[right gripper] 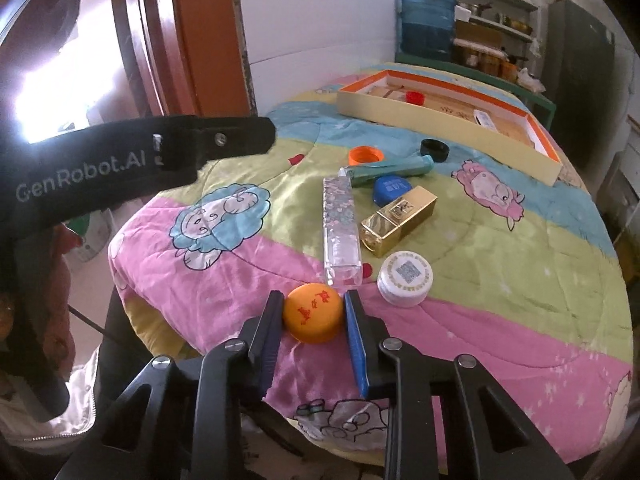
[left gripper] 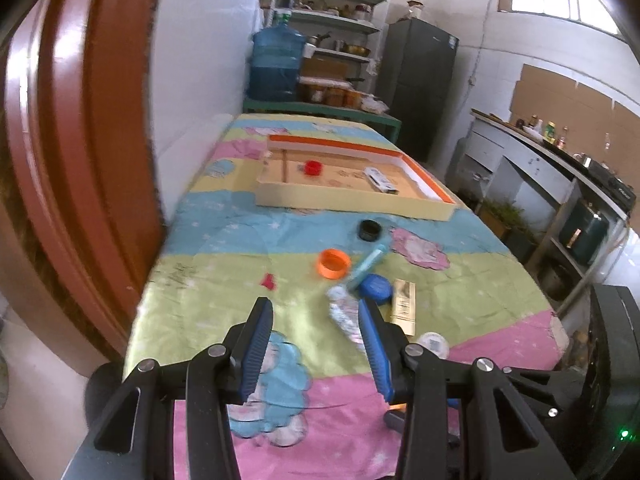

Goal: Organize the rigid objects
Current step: 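Grasp the orange cap with the right gripper while the left gripper grasps the clear bottle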

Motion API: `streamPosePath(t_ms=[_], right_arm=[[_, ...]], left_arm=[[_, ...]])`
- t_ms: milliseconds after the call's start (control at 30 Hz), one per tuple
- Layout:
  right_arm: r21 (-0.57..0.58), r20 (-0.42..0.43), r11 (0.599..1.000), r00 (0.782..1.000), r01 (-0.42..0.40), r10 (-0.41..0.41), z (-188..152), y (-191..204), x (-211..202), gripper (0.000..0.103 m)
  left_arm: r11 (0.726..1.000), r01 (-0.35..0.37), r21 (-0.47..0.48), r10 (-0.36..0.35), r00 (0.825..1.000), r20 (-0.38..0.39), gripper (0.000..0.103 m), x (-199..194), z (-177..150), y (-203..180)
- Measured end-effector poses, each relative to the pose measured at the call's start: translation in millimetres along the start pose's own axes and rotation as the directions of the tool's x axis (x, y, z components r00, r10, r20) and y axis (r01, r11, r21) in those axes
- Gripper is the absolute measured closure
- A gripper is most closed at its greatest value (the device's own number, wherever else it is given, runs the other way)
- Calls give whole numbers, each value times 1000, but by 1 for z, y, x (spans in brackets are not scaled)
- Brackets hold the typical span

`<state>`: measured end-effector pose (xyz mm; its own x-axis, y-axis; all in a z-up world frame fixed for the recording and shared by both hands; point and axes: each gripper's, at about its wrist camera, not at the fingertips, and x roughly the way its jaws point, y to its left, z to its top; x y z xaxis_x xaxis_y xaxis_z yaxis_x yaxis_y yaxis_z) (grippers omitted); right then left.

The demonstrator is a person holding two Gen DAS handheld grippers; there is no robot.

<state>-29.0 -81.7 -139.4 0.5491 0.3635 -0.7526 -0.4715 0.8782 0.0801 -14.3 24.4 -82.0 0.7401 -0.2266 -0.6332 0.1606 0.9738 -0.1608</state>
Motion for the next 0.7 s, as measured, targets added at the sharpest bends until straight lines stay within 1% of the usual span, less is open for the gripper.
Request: streamPosePath(t_ms=[100,267,433,500,567,600,700], right_arm=[[10,11,1000,1000,13,-14,-5,-6,-9,73],[21,34,996,996,82,-83,-16,-21,-25,73],[39,47,992,991,120,-122,-26,-35,-37,72],[53,49,992,992,115,-118,-28,-38,-38,72],[65,51,992,993,105,-109,-29,-40,-39,72],[67,53,993,993,101,-105,-29,-40,-39,72],[68,57,993,994,92,-96,-28,-39,-39,72]], left_arm=[[1000,29,11,-29,999,-24,58,8,-1,-11],[997,74,9,-73,991,-113,58,29,-13,-33],[997,76,19,-72,983,-171,58,44,-24,-44],[998,56,29,-50,983,-178,58,48,-26,-45],[998,49,29,-43,984,-174,58,49,-27,-42],[999,31,31,-25,985,-174,57,48,-26,-40],[1000,9,15,-6,984,-178,57,46,-27,-30]])
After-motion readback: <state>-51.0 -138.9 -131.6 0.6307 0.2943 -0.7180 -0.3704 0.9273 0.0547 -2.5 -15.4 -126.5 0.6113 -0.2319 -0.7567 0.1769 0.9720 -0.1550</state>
